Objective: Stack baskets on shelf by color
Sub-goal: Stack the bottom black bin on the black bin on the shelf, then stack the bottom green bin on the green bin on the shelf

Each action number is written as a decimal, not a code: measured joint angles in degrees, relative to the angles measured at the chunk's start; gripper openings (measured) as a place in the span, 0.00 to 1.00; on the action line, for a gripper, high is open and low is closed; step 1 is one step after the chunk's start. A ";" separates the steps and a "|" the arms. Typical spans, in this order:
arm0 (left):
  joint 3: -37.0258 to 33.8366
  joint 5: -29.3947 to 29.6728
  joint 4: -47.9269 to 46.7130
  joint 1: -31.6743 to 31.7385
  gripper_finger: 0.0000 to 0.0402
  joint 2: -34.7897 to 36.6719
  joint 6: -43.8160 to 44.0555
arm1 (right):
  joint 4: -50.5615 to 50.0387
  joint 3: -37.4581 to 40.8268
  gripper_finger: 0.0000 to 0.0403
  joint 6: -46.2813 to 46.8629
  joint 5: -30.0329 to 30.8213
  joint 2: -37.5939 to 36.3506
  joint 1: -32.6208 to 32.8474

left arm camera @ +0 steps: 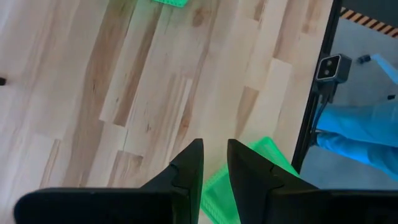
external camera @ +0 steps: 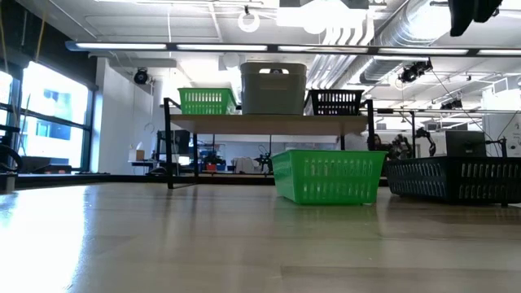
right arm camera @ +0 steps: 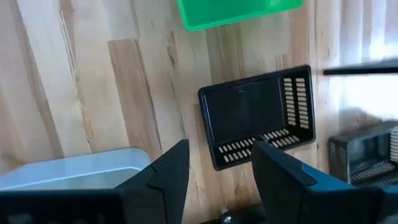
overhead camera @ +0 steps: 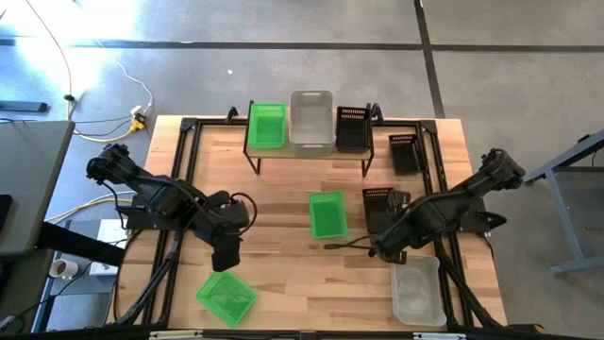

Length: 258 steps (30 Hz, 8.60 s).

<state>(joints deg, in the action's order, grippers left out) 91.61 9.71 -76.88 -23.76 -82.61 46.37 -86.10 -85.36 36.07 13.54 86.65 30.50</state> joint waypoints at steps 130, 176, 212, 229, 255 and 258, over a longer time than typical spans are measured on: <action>0.09 4.45 0.51 35.81 0.16 -0.04 -7.68 | 14.54 -6.93 0.00 -55.06 -0.26 0.16 -48.87; 0.07 -1.07 0.30 35.66 0.16 -0.04 -6.03 | 10.57 -6.88 0.34 -52.64 4.24 -1.79 -48.09; 0.04 -1.44 0.19 35.66 0.16 -0.04 -6.05 | 11.31 -11.14 0.34 -49.27 2.98 2.95 -50.73; 0.04 -3.25 -0.20 19.16 0.16 -0.04 4.75 | 6.18 -19.63 0.34 -40.63 2.10 2.93 -49.91; 0.07 -2.18 8.75 -9.34 0.16 -10.66 38.28 | 2.57 -19.61 0.34 -20.03 2.09 2.97 -33.79; 0.04 -2.16 9.12 -10.75 0.16 -12.70 39.75 | 2.61 -19.61 0.34 -19.97 2.10 2.97 -32.68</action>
<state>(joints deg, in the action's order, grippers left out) 91.66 7.55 -67.76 -34.50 -95.31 86.12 -83.48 -104.97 16.10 15.64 89.62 -2.18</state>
